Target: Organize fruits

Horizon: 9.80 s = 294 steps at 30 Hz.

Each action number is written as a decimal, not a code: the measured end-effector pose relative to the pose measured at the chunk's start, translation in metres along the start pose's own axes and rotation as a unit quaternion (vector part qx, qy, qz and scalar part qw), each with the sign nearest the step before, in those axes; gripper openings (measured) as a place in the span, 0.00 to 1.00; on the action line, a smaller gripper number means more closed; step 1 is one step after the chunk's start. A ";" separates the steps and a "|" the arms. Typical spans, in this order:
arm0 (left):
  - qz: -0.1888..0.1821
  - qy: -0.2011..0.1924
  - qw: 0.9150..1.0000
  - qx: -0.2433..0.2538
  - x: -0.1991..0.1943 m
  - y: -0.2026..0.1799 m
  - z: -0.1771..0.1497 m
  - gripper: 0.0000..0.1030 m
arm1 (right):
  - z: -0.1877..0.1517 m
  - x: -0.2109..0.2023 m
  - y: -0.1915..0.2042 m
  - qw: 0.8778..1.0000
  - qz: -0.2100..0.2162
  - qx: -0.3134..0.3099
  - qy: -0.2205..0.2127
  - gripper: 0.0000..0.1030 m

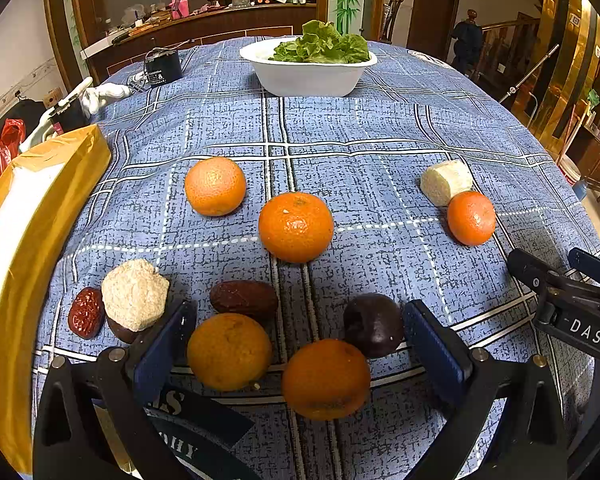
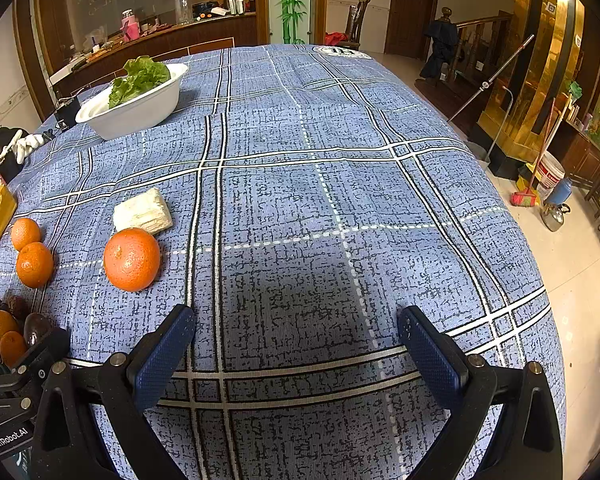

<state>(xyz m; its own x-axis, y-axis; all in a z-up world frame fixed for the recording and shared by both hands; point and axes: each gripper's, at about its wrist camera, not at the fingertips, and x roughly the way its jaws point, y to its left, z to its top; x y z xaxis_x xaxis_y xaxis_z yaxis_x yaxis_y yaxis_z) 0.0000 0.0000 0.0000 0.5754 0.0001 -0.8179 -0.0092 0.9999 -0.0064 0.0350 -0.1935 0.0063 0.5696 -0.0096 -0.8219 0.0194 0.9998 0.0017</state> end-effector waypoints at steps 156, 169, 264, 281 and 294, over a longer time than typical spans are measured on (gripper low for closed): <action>-0.030 -0.029 0.991 0.125 -0.076 0.092 -0.058 0.40 | -0.050 -0.055 0.082 0.983 0.168 -0.072 -0.004 0.29; -0.049 -0.109 0.993 -0.010 -0.147 0.168 -0.055 0.40 | -0.054 -0.125 0.112 0.968 0.232 -0.080 -0.046 0.28; -0.041 -0.099 0.983 -0.146 -0.152 0.273 -0.047 0.24 | -0.036 -0.127 0.164 0.942 0.327 -0.056 -0.048 0.33; -0.045 -0.063 0.970 -0.231 -0.124 0.364 -0.056 0.57 | -0.043 -0.089 0.379 0.921 0.344 -0.176 0.054 0.44; -0.095 -0.098 0.969 -0.205 -0.175 0.295 -0.062 0.81 | -0.060 -0.140 0.260 0.935 0.339 -0.105 -0.030 0.66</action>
<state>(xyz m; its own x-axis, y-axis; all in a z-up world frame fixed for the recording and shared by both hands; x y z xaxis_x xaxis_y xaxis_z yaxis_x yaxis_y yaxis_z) -0.1540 0.2937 0.1062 0.7428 -0.1422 -0.6542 -0.1876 0.8938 -0.4073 -0.0895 0.0684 0.0875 0.4378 0.6321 -0.6393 -0.5196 0.7582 0.3938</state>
